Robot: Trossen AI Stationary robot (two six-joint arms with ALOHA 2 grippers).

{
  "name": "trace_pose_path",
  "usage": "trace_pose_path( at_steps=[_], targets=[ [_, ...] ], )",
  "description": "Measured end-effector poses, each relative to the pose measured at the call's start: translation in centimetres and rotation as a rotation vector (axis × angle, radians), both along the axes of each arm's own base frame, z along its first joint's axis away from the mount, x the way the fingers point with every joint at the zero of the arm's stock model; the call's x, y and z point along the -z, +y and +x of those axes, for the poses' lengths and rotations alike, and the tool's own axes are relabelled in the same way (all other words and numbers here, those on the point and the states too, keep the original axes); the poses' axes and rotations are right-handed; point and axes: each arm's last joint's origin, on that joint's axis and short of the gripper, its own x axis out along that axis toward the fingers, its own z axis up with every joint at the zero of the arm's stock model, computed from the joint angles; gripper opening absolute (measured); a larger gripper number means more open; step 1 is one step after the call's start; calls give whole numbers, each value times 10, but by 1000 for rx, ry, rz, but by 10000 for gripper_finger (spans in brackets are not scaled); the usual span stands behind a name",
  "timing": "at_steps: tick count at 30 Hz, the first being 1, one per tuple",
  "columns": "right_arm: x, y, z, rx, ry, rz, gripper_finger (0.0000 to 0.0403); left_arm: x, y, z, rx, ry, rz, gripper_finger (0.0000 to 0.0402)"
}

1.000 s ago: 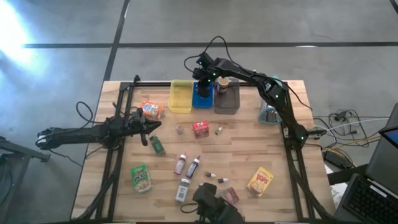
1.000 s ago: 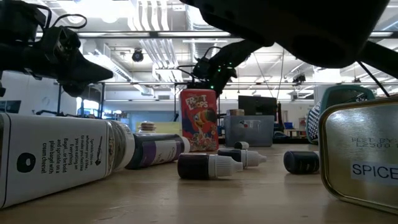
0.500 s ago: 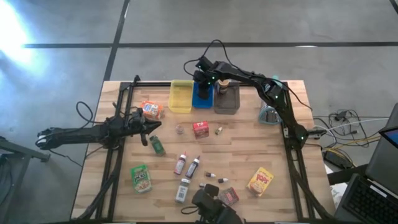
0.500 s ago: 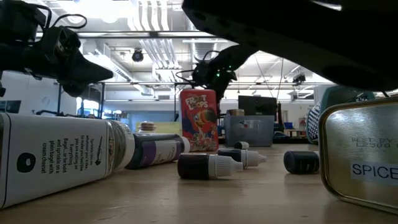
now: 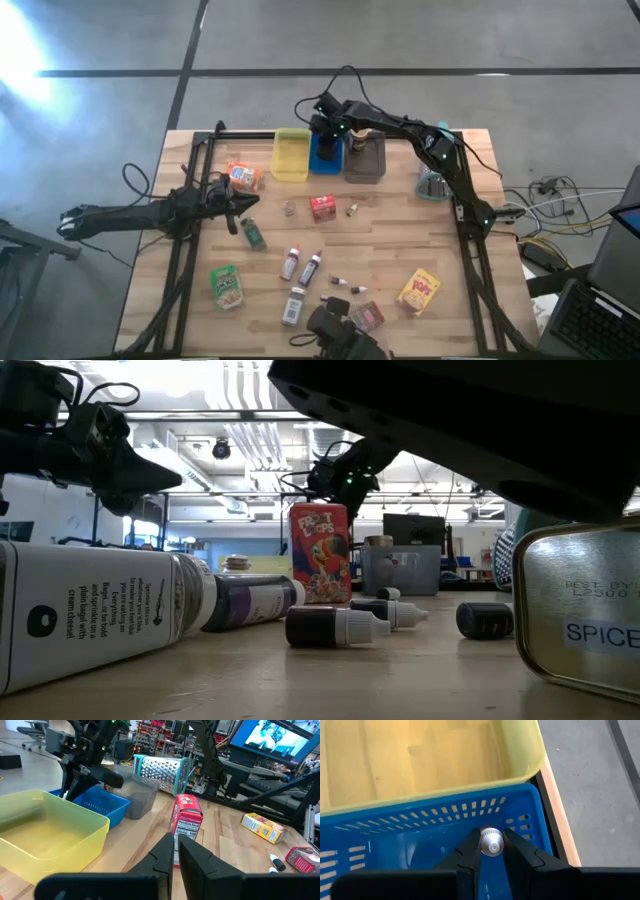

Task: Pick & Place Kitchen Items
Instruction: Put the small orange food coloring bottle into the blue bin

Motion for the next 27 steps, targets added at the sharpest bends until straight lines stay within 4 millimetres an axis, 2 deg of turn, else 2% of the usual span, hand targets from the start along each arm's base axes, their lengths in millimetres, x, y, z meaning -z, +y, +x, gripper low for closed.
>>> trace_pose_path(
  at_steps=[21,27],
  targets=[
    [15,3,-4,-4,29,18,59,0,0,0,0,0,0,30],
    [15,2,-3,-1,20,13,81,0,0,0,0,0,0,30]
  ],
)
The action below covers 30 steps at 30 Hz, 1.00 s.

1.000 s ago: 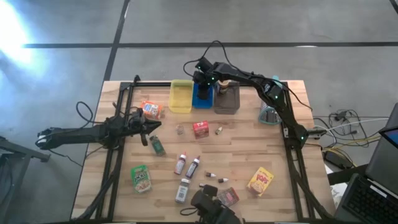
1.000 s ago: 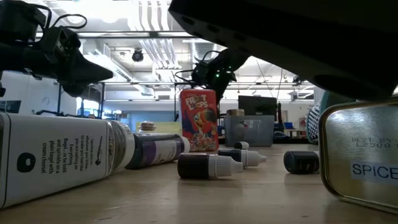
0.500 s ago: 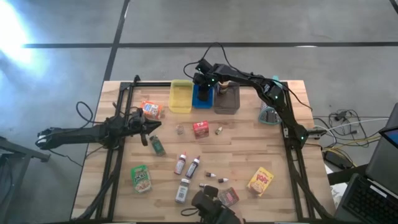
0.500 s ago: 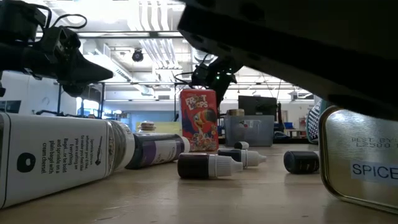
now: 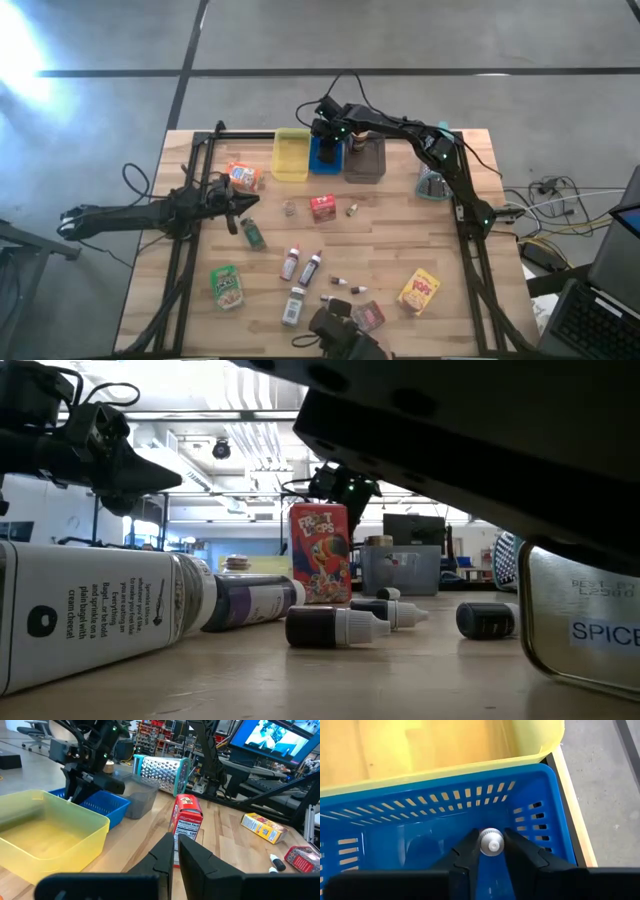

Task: Pick & Place Kitchen Items
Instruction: Put the small orange food coloring bottle into the blue bin, then put the red cereal box into the yellow bin

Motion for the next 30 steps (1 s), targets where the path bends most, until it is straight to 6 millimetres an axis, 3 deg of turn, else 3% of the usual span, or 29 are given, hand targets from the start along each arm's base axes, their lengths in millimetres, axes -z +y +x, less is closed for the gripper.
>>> trace_pose_path(
  at_steps=[15,23,30],
  targets=[
    [-9,0,-2,-13,28,-1,175,0,0,0,0,0,0,30],
    [-35,3,0,-23,37,10,215,0,0,0,0,-1,0,30],
    [-67,9,-1,-44,60,18,212,0,0,0,0,-1,0,30]
  ],
)
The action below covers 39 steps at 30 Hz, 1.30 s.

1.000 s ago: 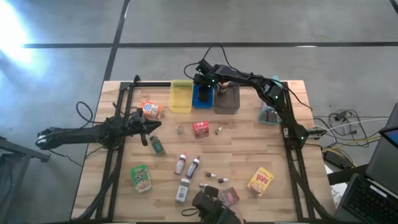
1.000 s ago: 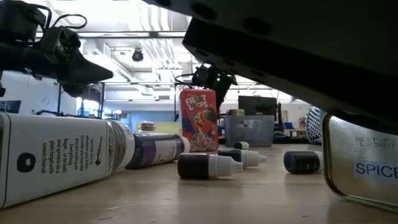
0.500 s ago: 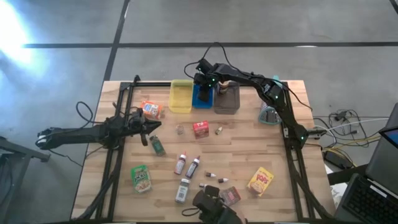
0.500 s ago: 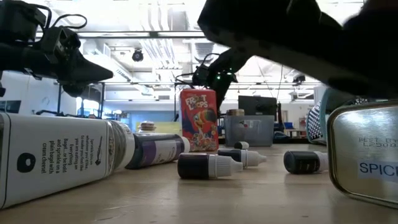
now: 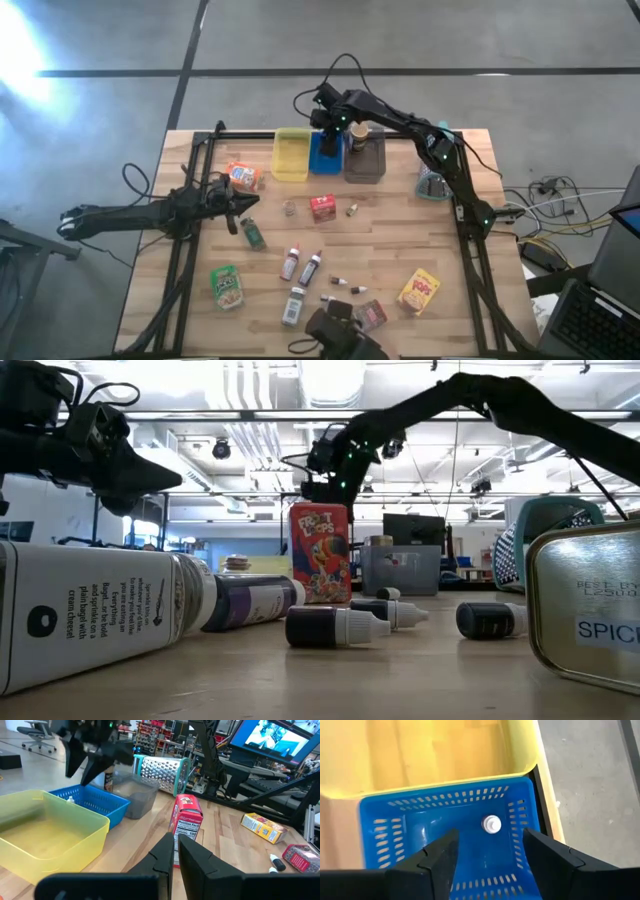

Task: Pick & Place Kitchen Items
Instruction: Put the red cereal box into the yellow bin

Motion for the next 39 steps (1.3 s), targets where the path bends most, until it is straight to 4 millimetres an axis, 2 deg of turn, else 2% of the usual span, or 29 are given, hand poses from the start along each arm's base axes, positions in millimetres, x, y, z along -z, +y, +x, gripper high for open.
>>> trace_pose_path(
  at_steps=[7,20,31,39],
  targets=[
    [-35,10,-7,-24,0,-5,176,0,0,0,0,0,0,30],
    [-96,49,-35,-72,8,18,85,0,0,0,0,1,0,30],
    [-146,98,-57,-157,-5,4,14,0,0,0,0,3,0,30],
    [-184,138,-82,-194,-53,-6,11,0,0,0,0,4,-1,30]
  ],
)
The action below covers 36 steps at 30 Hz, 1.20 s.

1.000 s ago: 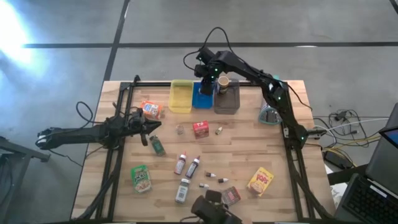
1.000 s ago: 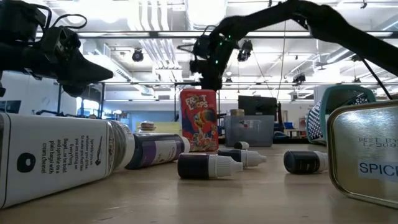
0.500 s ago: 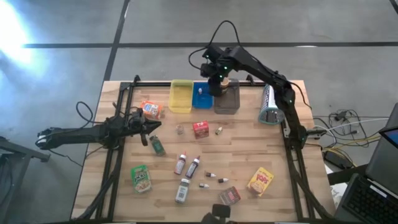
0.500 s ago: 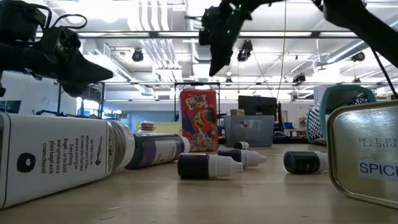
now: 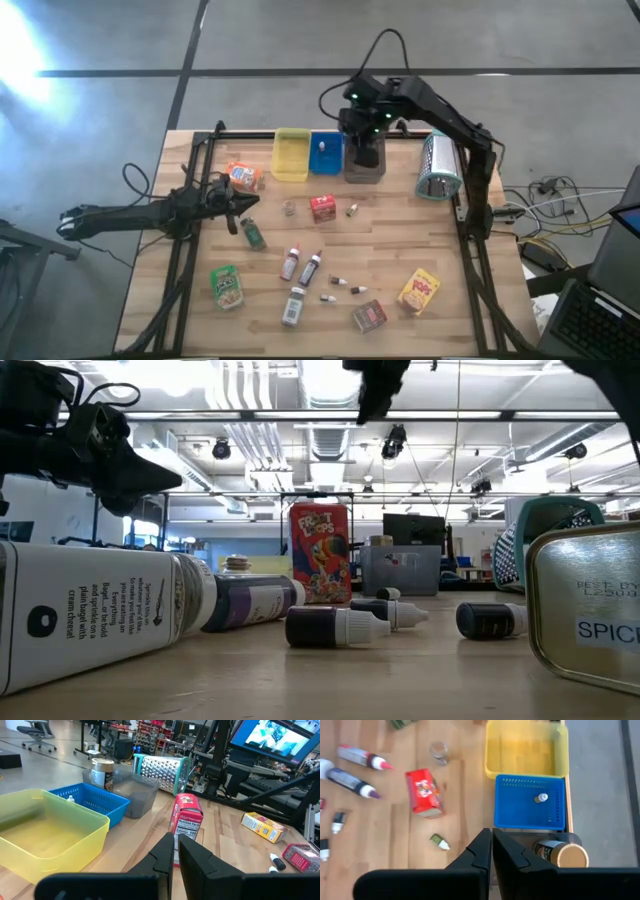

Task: Pick & Place Kitchen Items
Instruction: Put the red cereal box into the yellow bin

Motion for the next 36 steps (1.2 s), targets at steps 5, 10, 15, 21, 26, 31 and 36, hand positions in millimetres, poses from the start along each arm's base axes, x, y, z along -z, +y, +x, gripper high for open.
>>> trace_pose_path(
  at_steps=[5,10,15,21,26,31,36],
  targets=[
    [-20,26,-21,-12,-48,1,9,0,0,0,0,0,0,30],
    [-29,50,-43,-23,-64,17,9,0,0,0,0,0,0,30],
    [-32,72,-66,-13,-72,5,8,0,0,0,-2,-4,-12,30],
    [-24,95,-95,64,-80,-81,8,0,0,0,-6,-14,-47,30],
    [-12,111,-117,105,-124,-90,8,0,0,0,-5,-14,-50,30],
    [8,122,-140,165,-181,-105,8,0,0,0,-3,-15,-50,30],
    [36,127,-159,199,-238,-73,8,-2,0,0,-7,-42,-80,30]
  ],
)
